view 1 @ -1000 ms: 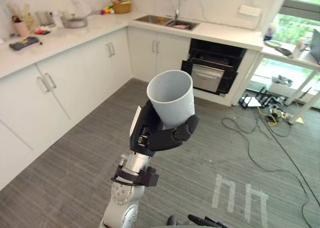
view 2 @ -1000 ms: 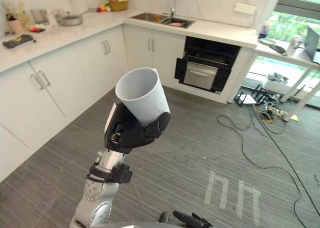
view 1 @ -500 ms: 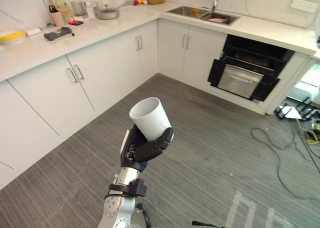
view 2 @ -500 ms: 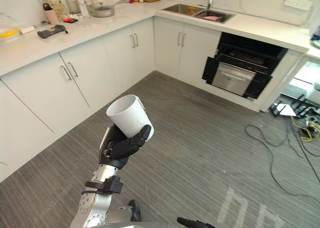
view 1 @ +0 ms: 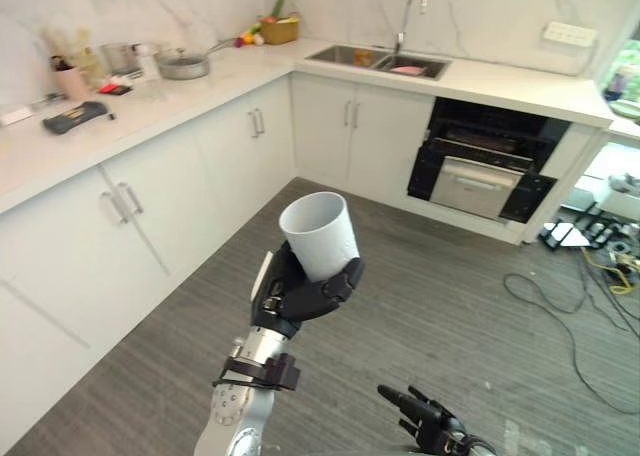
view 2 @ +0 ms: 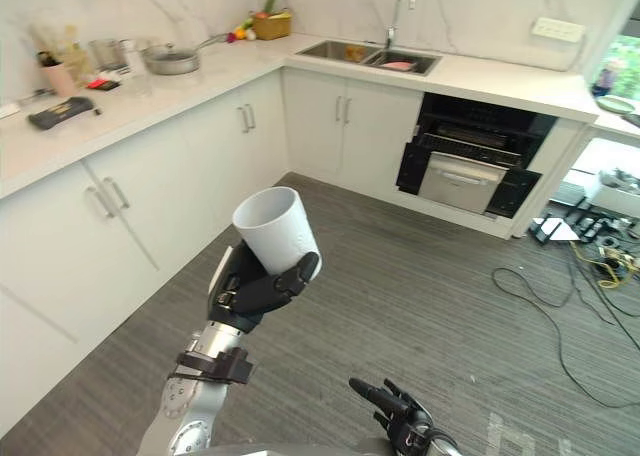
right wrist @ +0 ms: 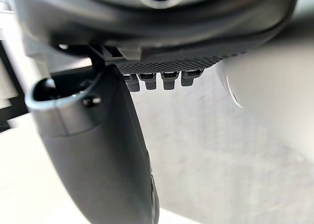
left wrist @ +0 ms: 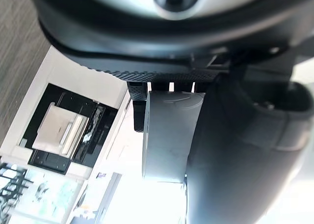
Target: Walk over to the sink, pick up the cup, carry it to the dishwasher, place the cup inside the dishwasher, then close the dishwasher door
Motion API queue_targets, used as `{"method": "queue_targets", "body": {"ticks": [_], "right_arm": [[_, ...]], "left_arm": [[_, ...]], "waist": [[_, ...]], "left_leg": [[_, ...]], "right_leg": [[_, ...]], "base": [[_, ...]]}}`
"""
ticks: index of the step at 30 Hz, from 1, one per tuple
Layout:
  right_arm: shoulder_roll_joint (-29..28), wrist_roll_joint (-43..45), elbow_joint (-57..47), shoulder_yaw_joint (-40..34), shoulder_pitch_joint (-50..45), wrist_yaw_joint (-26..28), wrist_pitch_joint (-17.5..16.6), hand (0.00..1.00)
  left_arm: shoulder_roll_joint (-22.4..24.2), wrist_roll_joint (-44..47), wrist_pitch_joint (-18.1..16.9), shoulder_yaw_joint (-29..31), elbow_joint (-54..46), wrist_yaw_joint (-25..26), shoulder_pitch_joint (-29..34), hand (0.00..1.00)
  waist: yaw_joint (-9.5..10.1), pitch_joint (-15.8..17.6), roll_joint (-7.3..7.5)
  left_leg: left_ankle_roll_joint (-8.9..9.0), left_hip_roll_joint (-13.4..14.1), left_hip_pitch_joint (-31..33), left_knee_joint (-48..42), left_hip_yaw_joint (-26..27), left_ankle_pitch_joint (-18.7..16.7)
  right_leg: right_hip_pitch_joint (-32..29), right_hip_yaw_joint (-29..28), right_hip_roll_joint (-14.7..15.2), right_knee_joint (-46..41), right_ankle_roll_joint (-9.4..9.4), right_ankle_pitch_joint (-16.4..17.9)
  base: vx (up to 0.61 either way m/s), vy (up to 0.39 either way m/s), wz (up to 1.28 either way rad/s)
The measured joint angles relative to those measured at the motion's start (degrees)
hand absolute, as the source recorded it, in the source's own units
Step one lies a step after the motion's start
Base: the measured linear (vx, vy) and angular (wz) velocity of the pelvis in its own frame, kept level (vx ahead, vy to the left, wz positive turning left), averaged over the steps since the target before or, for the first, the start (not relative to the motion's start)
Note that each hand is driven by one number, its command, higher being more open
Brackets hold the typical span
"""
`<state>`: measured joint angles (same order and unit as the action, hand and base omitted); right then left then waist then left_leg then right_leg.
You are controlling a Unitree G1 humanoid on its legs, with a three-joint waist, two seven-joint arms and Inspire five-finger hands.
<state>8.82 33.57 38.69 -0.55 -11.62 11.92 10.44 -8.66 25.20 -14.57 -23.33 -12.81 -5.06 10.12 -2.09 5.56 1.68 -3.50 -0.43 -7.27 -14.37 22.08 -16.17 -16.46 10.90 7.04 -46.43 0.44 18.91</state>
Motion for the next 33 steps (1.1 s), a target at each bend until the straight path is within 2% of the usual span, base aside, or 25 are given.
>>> {"method": "queue_targets", "body": {"ticks": [1,2,3,4,5,6,10,13,16,17,18,19,20,21,22,23,24,25,26,27,29,30,31,32,33], "right_arm": [[-0.7,0.05,-1.77,-0.37,-0.78,0.51,0.04,1.0],[-1.03,0.09,-2.43,-0.58,-1.2,0.48,0.05,1.0],[-1.52,0.15,-3.37,-1.26,-1.95,0.2,0.11,1.0],[-1.46,0.1,-4.01,-1.36,-2.63,-0.35,0.34,1.0],[-1.34,0.04,-4.16,-1.36,-3.15,-0.53,0.71,1.0],[-1.26,-0.62,-10.93,-3.75,-6.41,-2.63,3.29,1.0],[-1.26,-0.62,-10.91,-3.75,-6.49,-2.63,3.29,1.0],[-1.01,-0.58,-9.48,-3.68,-5.82,-2.64,3.16,1.0],[-0.85,-0.47,-7.24,-3.63,-5.75,-3.41,2.5,1.0],[-0.19,0.04,-6.04,-3.49,-5.64,-3.49,2.26,1.0],[0.04,0.17,-4.73,-2.87,-5.3,-3.6,2.3,1.0],[0.03,0.18,-3.59,-2.37,-4.72,-3.69,2.32,1.0],[0.3,0.17,-1.01,-2.07,-3.3,-4.18,2.45,1.0],[1.17,0.17,0.86,-1.18,-2.09,-4.5,2.76,1.0],[1.72,0.17,1.7,-0.64,-1.57,-4.52,3.31,1.0],[2.43,0.17,3.19,0.3,-0.86,-4.62,3.78,1.0],[2.74,0.13,5.02,1.67,0.31,-5.12,4.08,1.0],[2.72,0.17,6.18,2.07,0.42,-5.23,4.33,1.0],[2.67,0.29,6.73,2.06,0.42,-5.22,4.37,1.0],[2.56,0.47,7.9,2.04,0.54,-5.22,4.18,1.0],[2.55,0.52,9.81,2.47,1.95,-5.15,3.8,1.0],[2.6,0.53,10.93,3.34,3.23,-5.17,2.75,1.0],[2.47,0.56,11.06,3.64,3.66,-5.13,2.25,1.0],[2.3,1.47,11.54,4.02,4.23,-3.86,0.5,1.0],[2.05,1.84,11.51,4.23,4.35,-3.29,-0.42,1.0]], "left_arm": [[-0.43,0.23,0.06,-0.24,0.7,-0.18,-2.42,0.0],[-0.53,0.7,0.06,-0.22,0.87,-0.34,-3.33,0.0],[-0.51,1.38,0.06,-0.32,1.19,-0.47,-4.55,0.0],[-0.36,1.88,0.04,-0.73,1.18,-0.49,-4.64,0.0],[-0.28,1.88,0.03,-0.79,1.15,-0.51,-4.64,0.0],[3.11,-2.82,-2.45,-6.46,-1.43,-1.67,-9.25,0.0],[3.09,-2.82,-2.45,-6.45,-0.55,-1.67,-9.24,0.0],[3.04,-2.39,-2.44,-6.36,-0.43,-2.41,-8.73,0.0],[3.01,-0.25,-2.45,-6.37,-0.35,-4.37,-5.95,0.0],[3.08,0.95,-2.54,-6.36,0.39,-5.0,-4.45,0.0],[3.03,2.07,-2.63,-6.14,1.98,-5.29,-2.85,0.0],[3.07,2.55,-2.66,-5.75,3.15,-5.28,-1.98,0.0],[3.01,3.77,-2.59,-5.14,6.39,-4.97,-0.33,0.0],[2.84,4.83,-2.12,-4.33,9.33,-4.61,0.76,0.0],[2.79,5.32,-1.8,-3.98,10.43,-4.38,1.31,0.0],[2.55,5.86,-1.57,-3.45,11.41,-4.25,2.05,0.0],[1.95,6.8,-1.54,-2.19,11.43,-4.26,2.67,0.0],[1.63,7.1,-1.54,-1.07,11.39,-4.27,3.14,0.0],[1.52,7.27,-1.54,-0.51,11.35,-4.29,3.42,0.0],[1.36,7.36,-1.52,0.24,11.29,-4.29,3.62,0.0],[1.47,7.34,-1.53,1.31,9.79,-4.29,3.93,0.0],[1.76,7.25,-1.54,2.2,7.91,-4.18,4.77,0.0],[1.94,7.21,-1.55,2.61,7.0,-4.15,5.24,0.0],[2.35,6.84,-1.57,3.4,4.76,-3.82,6.67,0.0],[2.62,6.7,-1.57,3.75,3.72,-3.69,7.29,0.0]], "waist": [[-1.55,0.19,-0.3],[-2.09,0.21,-0.25],[-2.27,0.47,-0.23],[-2.24,0.48,-0.12],[-2.24,0.38,0.22],[-0.2,0.57,-2.56],[-0.17,0.45,-2.42],[0.15,0.07,-2.12],[0.91,-1.49,-2.5],[1.23,-2.12,-2.24],[1.24,-2.69,-2.05],[1.27,-3.01,-1.54],[1.36,-3.06,-1.94],[1.44,-2.78,-2.87],[1.99,-2.7,-3.69],[3.14,-3.03,-4.51],[4.42,-2.54,-3.78],[5.37,-2.13,-3.12],[5.46,-1.97,-2.97],[5.15,-1.71,-2.77],[5.24,-1.04,-2.36],[5.35,-0.58,-2.31],[5.57,-0.25,-2.29],[5.95,-0.06,-2.56],[5.92,0.12,-2.84]], "left_leg": [[0.66,0.73,-0.96,0.17,-1.46,-0.37],[1.03,0.74,-1.39,0.19,-2.16,-0.85],[2.11,0.51,-3.47,-0.24,-3.44,-2.55],[3.29,0.47,-5.75,-2.12,-4.92,-5.23],[3.93,0.37,-6.81,-3.48,-5.86,-6.85],[8.82,9.61,-5.63,-20.14,-5.72,-19.89],[8.79,9.61,-5.49,-20.17,-5.74,-19.9],[8.48,9.69,-4.71,-19.34,-5.56,-19.76],[8.65,10.02,-5.0,-15.39,-4.52,-17.98],[8.78,9.99,-6.0,-12.61,-3.79,-17.1],[7.12,9.61,-7.49,-10.88,-3.67,-15.66],[4.53,9.18,-7.2,-12.69,-3.92,-14.62],[-2.68,10.31,-4.31,-20.29,-4.38,-11.12],[-6.6,13.54,0.48,-30.41,-3.93,-3.82],[-5.91,15.54,2.9,-34.56,-4.14,0.62],[-3.17,17.03,6.55,-39.52,-4.68,1.84],[0.1,16.35,10.55,-43.0,-4.35,-0.22],[2.8,15.29,12.97,-41.4,-3.74,-2.24],[3.12,14.72,13.46,-38.65,-3.45,-3.19],[3.51,13.47,14.1,-30.75,-2.81,-3.89],[4.3,9.97,14.3,-14.88,-2.75,-3.44],[4.64,7.48,14.93,-5.49,-4.67,-0.2],[5.03,6.67,15.43,-2.9,-6.05,2.7],[6.63,6.11,17.4,-1.04,-9.32,6.42],[7.59,6.13,18.64,-1.04,-10.72,7.49]], "right_leg": [[-1.99,-3.54,-3.8,13.84,1.06,-3.92],[-2.45,-5.23,-4.76,20.48,1.62,-7.23],[-2.8,-8.16,-5.77,30.22,2.09,-13.7],[-2.2,-10.21,-5.81,32.78,1.8,-18.42],[-1.63,-10.64,-5.54,32.45,1.08,-20.84],[-7.13,-3.7,-7.5,10.79,-3.94,-16.95],[-7.21,-3.63,-7.48,10.79,-3.88,-16.91],[-7.88,-1.96,-6.82,11.47,-4.51,-16.42],[-8.87,2.39,-4.36,11.48,-5.51,-15.57],[-9.51,3.93,-3.65,9.98,-5.16,-13.66],[-9.21,4.68,-3.65,8.99,-5.1,-11.76],[-8.9,4.78,-3.89,8.89,-5.81,-11.3],[-7.2,4.53,-4.97,10.46,-6.34,-10.72],[-4.1,4.66,-7.51,15.48,-6.51,-10.54],[-2.18,5.04,-8.82,19.12,-6.52,-10.52],[0.3,5.32,-10.13,24.13,-6.41,-10.69],[2.6,5.38,-10.14,28.56,-4.61,-12.57],[5.39,6.05,-10.06,32.73,-4.44,-16.27],[6.92,5.93,-10.29,34.53,-6.03,-16.98],[9.8,5.68,-10.45,37.34,-6.96,-17.43],[13.22,4.37,-9.82,39.99,-6.89,-17.85],[15.24,3.14,-9.4,41.45,-6.23,-17.55],[16.16,2.24,-9.27,41.88,-5.69,-17.2],[17.4,0.63,-9.4,42.19,-4.93,-16.34],[17.8,0.14,-9.64,42.1,-4.58,-15.71]], "base": [[0.35,0.031,0.57],[0.38,-0.007,0.69],[0.45,-0.044,0.68],[0.49,-0.07,0.7],[0.32,-0.057,0.46],[0.11,-0.027,0.18],[0.0,0.0,0.0],[0.0,0.003,0.0],[0.04,0.015,-0.12],[0.19,-0.015,-0.18],[0.22,-0.034,-0.15],[0.28,-0.074,-0.2],[0.27,-0.138,-0.29],[0.27,-0.163,-0.35],[0.3,-0.1,-0.46],[0.34,0.004,-0.7],[0.4,0.026,-0.77],[0.31,0.005,-0.59],[0.3,-0.026,-0.19],[0.3,0.004,-0.04],[0.34,0.054,-0.14],[0.25,0.073,-0.33],[0.22,0.082,-0.57],[0.16,0.07,-0.51],[0.19,0.115,-0.6]]}}
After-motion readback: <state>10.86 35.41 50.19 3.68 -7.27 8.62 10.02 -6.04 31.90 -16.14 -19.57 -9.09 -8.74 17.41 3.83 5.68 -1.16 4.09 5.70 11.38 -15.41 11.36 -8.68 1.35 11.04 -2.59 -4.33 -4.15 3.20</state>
